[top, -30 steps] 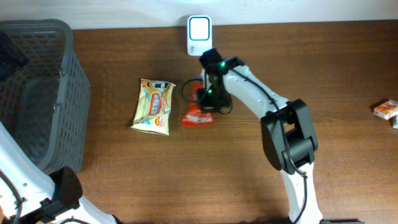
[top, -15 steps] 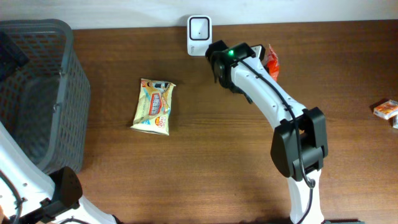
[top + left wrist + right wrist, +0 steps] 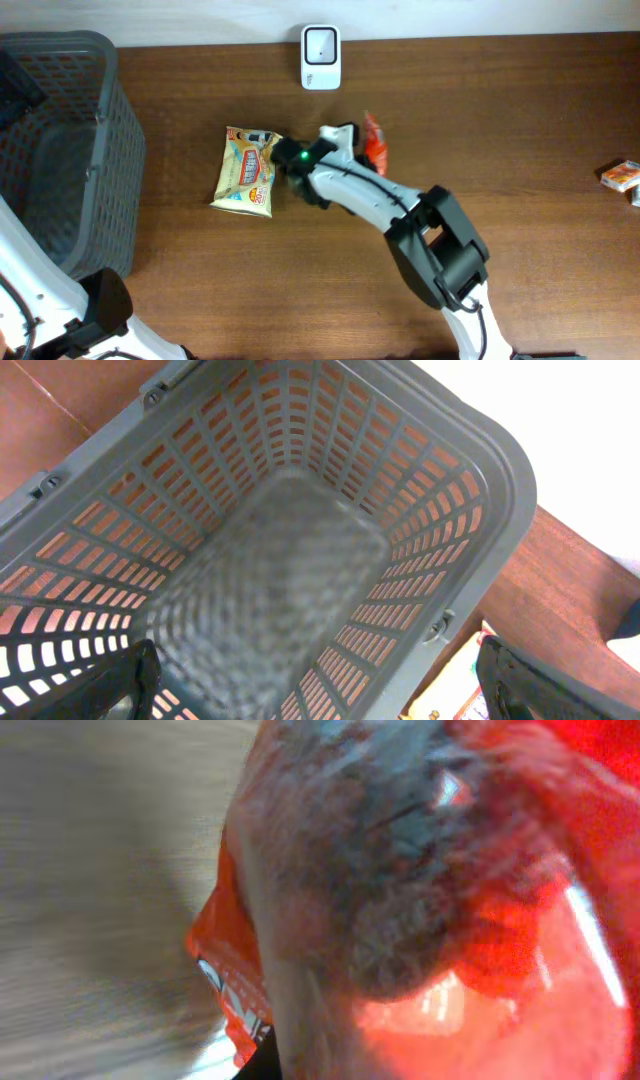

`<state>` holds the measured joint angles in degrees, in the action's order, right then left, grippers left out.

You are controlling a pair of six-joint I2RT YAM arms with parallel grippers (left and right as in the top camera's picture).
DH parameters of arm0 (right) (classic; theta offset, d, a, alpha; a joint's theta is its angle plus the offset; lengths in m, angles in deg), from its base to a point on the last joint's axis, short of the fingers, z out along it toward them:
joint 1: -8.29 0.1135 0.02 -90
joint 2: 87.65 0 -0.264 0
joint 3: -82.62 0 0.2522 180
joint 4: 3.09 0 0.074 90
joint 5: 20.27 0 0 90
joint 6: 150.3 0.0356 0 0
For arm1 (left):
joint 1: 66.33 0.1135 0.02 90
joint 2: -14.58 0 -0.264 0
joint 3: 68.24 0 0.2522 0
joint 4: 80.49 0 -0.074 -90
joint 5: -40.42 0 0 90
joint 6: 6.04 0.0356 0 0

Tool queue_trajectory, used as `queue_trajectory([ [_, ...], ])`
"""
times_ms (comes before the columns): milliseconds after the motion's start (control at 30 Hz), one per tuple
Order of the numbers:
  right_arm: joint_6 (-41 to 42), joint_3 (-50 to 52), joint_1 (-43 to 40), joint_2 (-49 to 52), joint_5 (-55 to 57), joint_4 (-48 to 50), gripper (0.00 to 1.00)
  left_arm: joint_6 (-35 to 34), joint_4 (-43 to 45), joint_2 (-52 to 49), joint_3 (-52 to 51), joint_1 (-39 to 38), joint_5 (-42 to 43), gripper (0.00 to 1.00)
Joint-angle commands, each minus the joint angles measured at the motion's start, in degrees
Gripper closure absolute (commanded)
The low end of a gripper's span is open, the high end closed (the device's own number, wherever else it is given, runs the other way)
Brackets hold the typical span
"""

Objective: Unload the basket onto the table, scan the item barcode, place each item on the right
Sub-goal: 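Reach the right gripper to the red snack bag and grasp it, then lift the red snack bag and hold it at the white scanner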

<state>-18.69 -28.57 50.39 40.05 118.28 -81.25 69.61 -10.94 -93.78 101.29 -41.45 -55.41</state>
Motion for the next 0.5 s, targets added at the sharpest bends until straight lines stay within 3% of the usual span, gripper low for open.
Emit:
queue_trajectory([
  [0, 0.87, 0.48, 3.02, 0.20, -5.92, 1.05, 0.86, -0.13, -0.02, 0.81, 0.61, 0.04, -0.15, 0.01],
  [33, 0.87, 0.48, 4.04, 0.20, -6.86, 1.33, 0.84, -0.13, -0.02, 0.81, 0.61, 0.04, -0.13, 0.01],
  [167, 0.66, 0.42, 5.88, 0.17, -7.48, 1.27, 0.47, -0.13, -0.02, 0.81, 0.61, 0.04, -0.13, 0.01],
  [333, 0.28, -3.17, 4.31, -0.96, -8.94, -2.29, 0.40, -0.13, -0.02, 0.81, 0.61, 0.04, -0.13, 0.01],
  [400, -8.48, -6.29, 3.28, -1.62, -10.36, -2.86, 0.37, -0.13, -0.02, 0.81, 0.61, 0.04, -0.13, 0.01],
  [433, -17.33, -8.02, 2.84, -1.77, -12.74, -2.86, 0.32, -0.13, -0.02, 0.81, 0.61, 0.04, -0.13, 0.01],
  [467, -30.82, -9.44, 2.82, -1.77, -18.82, -3.63, 0.21, -0.13, -0.02, 0.81, 0.61, 0.04, -0.13, 0.01],
])
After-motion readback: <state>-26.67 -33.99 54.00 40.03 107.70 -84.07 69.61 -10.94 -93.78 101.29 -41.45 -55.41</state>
